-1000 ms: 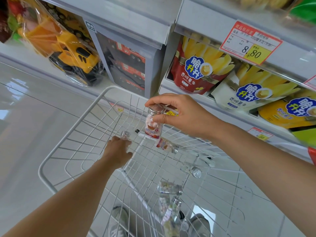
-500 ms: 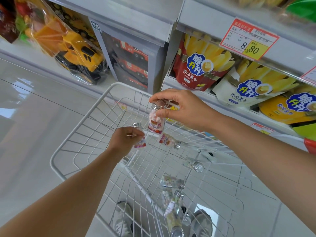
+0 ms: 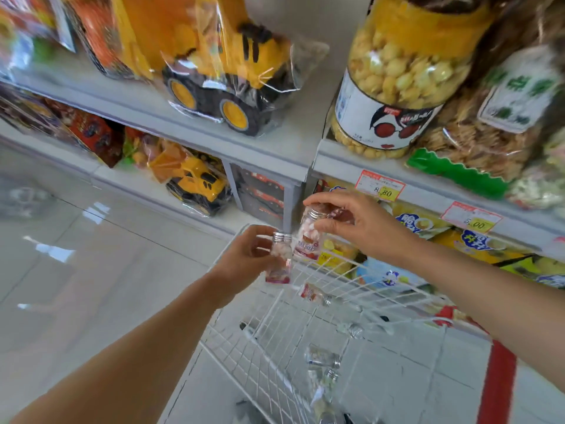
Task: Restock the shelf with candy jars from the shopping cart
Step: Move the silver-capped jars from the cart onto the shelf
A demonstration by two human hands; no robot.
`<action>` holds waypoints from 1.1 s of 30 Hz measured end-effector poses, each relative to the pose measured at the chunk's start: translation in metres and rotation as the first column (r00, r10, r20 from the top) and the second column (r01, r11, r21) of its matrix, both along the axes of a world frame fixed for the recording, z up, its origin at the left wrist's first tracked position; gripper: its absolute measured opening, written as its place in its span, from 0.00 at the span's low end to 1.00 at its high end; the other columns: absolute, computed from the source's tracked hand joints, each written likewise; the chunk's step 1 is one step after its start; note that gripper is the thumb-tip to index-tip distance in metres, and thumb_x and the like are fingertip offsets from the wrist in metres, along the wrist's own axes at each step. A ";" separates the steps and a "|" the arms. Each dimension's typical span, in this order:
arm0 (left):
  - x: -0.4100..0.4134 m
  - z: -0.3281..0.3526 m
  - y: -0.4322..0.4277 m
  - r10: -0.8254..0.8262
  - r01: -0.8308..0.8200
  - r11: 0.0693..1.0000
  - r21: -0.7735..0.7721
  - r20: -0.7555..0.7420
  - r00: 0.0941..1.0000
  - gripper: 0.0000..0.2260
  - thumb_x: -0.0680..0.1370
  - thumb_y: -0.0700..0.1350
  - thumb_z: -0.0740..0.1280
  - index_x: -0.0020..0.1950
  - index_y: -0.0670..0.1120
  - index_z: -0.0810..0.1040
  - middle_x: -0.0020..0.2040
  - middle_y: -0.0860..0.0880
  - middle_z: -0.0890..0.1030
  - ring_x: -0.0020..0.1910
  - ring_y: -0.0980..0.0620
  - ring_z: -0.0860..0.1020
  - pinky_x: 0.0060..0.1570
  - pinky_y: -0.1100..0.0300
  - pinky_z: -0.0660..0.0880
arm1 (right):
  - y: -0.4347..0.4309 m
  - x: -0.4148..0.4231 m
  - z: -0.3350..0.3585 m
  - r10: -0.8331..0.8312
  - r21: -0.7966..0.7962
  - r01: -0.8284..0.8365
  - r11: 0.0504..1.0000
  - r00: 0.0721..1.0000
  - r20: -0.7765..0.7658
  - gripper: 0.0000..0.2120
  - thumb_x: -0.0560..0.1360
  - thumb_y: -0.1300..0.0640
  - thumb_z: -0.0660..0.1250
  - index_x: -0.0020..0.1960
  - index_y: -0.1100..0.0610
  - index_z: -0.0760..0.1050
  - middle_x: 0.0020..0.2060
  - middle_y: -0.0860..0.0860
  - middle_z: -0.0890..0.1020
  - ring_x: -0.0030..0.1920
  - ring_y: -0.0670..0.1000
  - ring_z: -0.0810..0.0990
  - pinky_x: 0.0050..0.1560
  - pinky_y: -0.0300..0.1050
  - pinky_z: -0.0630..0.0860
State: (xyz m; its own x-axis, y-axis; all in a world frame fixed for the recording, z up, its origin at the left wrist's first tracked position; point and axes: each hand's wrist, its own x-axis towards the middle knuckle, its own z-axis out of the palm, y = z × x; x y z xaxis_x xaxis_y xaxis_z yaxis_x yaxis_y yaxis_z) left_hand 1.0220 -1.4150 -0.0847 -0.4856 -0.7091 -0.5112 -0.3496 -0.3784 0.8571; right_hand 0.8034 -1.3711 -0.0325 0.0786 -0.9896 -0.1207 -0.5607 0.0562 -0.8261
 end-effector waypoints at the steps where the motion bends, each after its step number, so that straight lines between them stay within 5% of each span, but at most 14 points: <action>1: 0.000 0.020 -0.003 -0.018 0.018 0.999 -0.027 -0.009 1.000 0.19 0.73 0.28 0.68 0.60 0.42 0.72 0.51 0.41 0.79 0.45 0.49 0.79 0.45 0.58 0.78 | 0.003 -0.002 0.017 -0.011 -0.009 0.011 1.000 1.000 0.012 0.17 0.76 0.57 0.69 0.65 0.53 0.76 0.58 0.48 0.79 0.57 0.42 0.77 0.59 0.42 0.74; 4: -0.008 0.084 -0.014 -0.070 0.066 0.993 -0.099 -0.030 0.997 0.19 0.72 0.28 0.69 0.59 0.43 0.74 0.49 0.46 0.81 0.47 0.49 0.79 0.50 0.56 0.77 | 0.014 -0.011 0.073 -0.052 -0.055 0.055 0.997 0.997 0.059 0.18 0.76 0.58 0.69 0.65 0.52 0.76 0.57 0.44 0.79 0.56 0.40 0.77 0.58 0.40 0.76; 6: -0.015 0.127 -0.020 -0.110 0.100 0.984 -0.149 -0.058 0.992 0.19 0.71 0.29 0.70 0.57 0.47 0.76 0.45 0.52 0.83 0.45 0.54 0.81 0.46 0.63 0.77 | 0.022 -0.017 0.113 -0.065 -0.106 0.071 0.992 0.996 0.055 0.19 0.75 0.57 0.70 0.66 0.53 0.75 0.55 0.43 0.78 0.55 0.37 0.76 0.55 0.35 0.76; 9: -0.032 0.185 -0.024 -0.183 0.160 0.955 -0.249 -0.071 0.981 0.18 0.72 0.32 0.71 0.58 0.49 0.79 0.49 0.49 0.84 0.48 0.52 0.82 0.43 0.67 0.77 | 0.035 -0.030 0.169 -0.095 -0.185 0.097 0.978 0.995 0.020 0.19 0.74 0.57 0.71 0.64 0.53 0.76 0.53 0.41 0.79 0.53 0.36 0.77 0.54 0.31 0.74; 14: -0.078 0.267 -0.008 -0.245 0.184 0.907 -0.380 -0.120 0.962 0.25 0.64 0.42 0.76 0.60 0.50 0.78 0.54 0.43 0.82 0.53 0.43 0.81 0.54 0.56 0.79 | 0.064 -0.061 0.245 -0.159 -0.301 0.130 0.945 0.984 -0.074 0.16 0.76 0.54 0.69 0.63 0.52 0.76 0.57 0.46 0.76 0.56 0.39 0.75 0.56 0.31 0.72; 17: -0.110 0.309 0.007 -0.263 0.152 0.855 -0.496 -0.161 0.951 0.25 0.60 0.52 0.79 0.56 0.55 0.80 0.49 0.47 0.84 0.49 0.49 0.82 0.55 0.54 0.78 | 0.086 -0.089 0.282 -0.221 -0.361 0.172 0.917 0.970 -0.099 0.16 0.76 0.51 0.67 0.64 0.49 0.76 0.57 0.44 0.75 0.57 0.39 0.74 0.59 0.36 0.72; 19: -0.134 0.332 0.014 -0.314 0.155 0.812 -0.562 -0.199 0.928 0.22 0.63 0.48 0.77 0.55 0.56 0.80 0.47 0.50 0.84 0.48 0.52 0.82 0.51 0.60 0.77 | 0.103 -0.109 0.300 -0.276 -0.396 0.223 0.891 0.958 -0.081 0.16 0.77 0.52 0.67 0.65 0.49 0.75 0.57 0.44 0.76 0.57 0.40 0.76 0.58 0.39 0.75; 28: -0.251 0.364 0.062 -0.397 0.092 0.656 -0.749 -0.239 0.886 0.21 0.71 0.40 0.75 0.61 0.54 0.76 0.46 0.51 0.78 0.46 0.55 0.78 0.41 0.73 0.73 | 0.180 -0.214 0.329 -0.588 -0.620 0.379 0.687 0.791 -0.167 0.15 0.77 0.60 0.68 0.63 0.52 0.76 0.52 0.47 0.73 0.52 0.43 0.76 0.55 0.36 0.75; 31: -0.283 0.363 0.077 -0.425 0.091 0.620 -0.779 -0.237 0.874 0.21 0.72 0.40 0.75 0.62 0.53 0.75 0.45 0.54 0.77 0.46 0.55 0.78 0.45 0.67 0.77 | 0.192 -0.242 0.335 -0.656 -0.661 0.363 0.656 0.708 -0.262 0.16 0.76 0.62 0.68 0.63 0.55 0.76 0.52 0.50 0.73 0.50 0.48 0.76 0.56 0.41 0.75; 33: -0.300 0.361 0.082 -0.432 0.088 0.556 -0.826 -0.197 0.880 0.22 0.71 0.42 0.75 0.62 0.54 0.74 0.44 0.56 0.77 0.47 0.55 0.78 0.50 0.60 0.78 | 0.192 -0.258 0.339 -0.652 -0.651 0.324 0.686 0.671 -0.353 0.17 0.75 0.63 0.68 0.63 0.56 0.77 0.52 0.52 0.74 0.48 0.46 0.75 0.54 0.37 0.72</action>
